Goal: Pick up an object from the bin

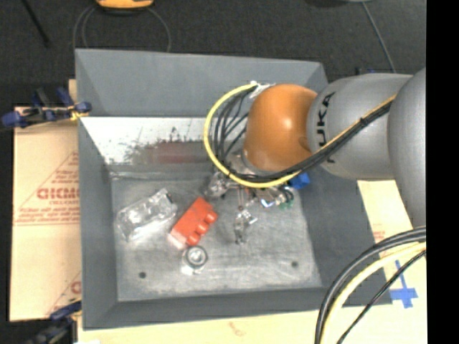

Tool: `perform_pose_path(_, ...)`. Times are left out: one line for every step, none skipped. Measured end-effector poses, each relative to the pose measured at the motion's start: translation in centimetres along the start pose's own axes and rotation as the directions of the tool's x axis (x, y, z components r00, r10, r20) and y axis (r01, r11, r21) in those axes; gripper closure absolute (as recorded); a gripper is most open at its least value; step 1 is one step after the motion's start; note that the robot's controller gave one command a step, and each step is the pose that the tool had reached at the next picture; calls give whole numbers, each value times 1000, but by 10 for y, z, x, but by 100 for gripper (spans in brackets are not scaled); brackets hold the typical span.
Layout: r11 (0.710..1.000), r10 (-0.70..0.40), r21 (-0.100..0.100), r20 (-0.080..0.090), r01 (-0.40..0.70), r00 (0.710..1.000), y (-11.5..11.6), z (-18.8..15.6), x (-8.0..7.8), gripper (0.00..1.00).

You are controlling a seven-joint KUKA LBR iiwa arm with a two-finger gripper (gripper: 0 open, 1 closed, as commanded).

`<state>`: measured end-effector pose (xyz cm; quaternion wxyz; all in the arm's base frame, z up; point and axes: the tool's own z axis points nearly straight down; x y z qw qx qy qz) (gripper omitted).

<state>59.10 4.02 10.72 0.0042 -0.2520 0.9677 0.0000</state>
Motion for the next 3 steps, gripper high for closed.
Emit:
perform_pose_path(1000,17,-4,0,-17,1000,59,30,-61,0)
perform_pose_path(1000,22,-1,1,-22,1000,56,28,-60,100)
perform_pose_path(994,-105,5,4,105,994,30,-97,-57,100)
